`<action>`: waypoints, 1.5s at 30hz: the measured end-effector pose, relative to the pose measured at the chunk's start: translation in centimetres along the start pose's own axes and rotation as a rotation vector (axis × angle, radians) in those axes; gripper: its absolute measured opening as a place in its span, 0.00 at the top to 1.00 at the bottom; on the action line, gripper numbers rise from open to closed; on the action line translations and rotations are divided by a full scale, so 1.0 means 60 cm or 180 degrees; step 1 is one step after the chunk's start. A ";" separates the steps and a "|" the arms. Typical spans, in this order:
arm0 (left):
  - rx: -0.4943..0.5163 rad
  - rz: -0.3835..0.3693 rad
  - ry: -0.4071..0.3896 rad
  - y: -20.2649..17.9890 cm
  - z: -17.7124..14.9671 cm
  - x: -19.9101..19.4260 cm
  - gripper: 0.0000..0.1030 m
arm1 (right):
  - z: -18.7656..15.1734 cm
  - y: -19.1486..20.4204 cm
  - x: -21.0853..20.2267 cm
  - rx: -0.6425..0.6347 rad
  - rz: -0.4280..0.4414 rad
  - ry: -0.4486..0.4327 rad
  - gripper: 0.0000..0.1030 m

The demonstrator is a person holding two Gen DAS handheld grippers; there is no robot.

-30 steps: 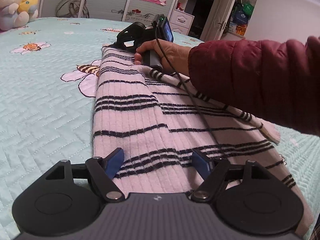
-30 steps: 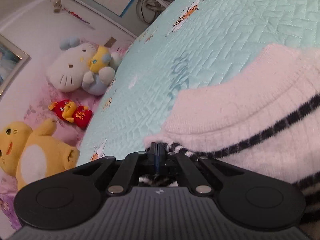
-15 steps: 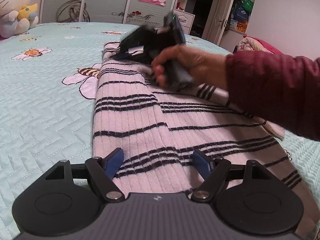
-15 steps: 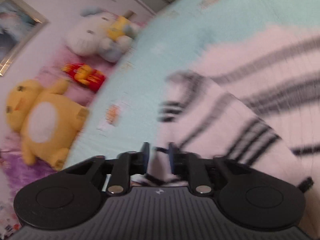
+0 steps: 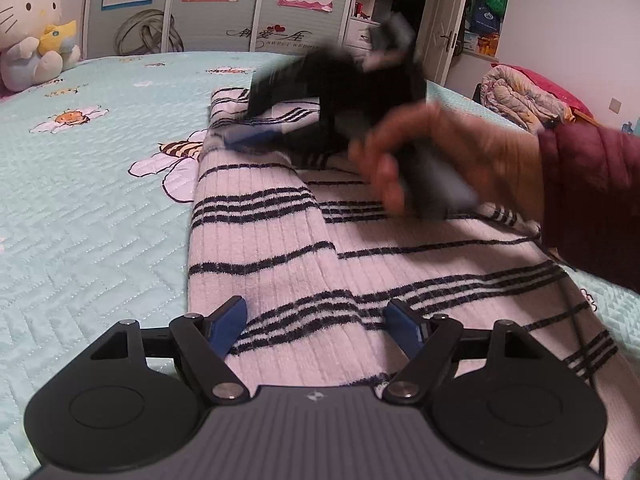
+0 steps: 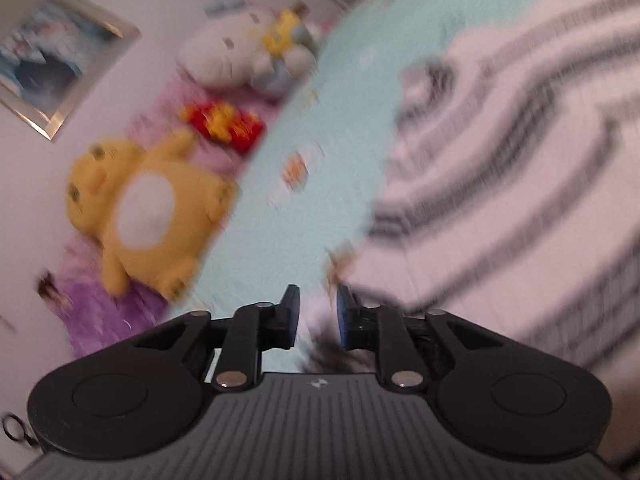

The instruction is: Fold clothes

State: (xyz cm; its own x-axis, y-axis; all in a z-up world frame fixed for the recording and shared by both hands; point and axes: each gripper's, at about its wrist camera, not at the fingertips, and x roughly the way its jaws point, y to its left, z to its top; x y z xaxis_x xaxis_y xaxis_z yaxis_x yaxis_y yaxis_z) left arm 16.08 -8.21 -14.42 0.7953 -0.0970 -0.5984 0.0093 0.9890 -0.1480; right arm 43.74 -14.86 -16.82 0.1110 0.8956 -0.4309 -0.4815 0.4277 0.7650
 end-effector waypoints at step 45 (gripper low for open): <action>-0.0125 0.0259 0.0018 -0.033 0.002 -0.033 0.37 | -0.286 0.038 -0.322 0.0639 0.0272 -0.0593 0.74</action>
State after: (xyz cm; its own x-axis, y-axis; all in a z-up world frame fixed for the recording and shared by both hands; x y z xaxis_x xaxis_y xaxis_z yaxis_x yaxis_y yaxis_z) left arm 14.55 -9.97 -12.83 0.7891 -0.0172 -0.6141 -0.0792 0.9884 -0.1294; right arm 25.57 -33.28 -14.98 0.2442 0.9285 -0.2797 -0.3162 0.3489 0.8822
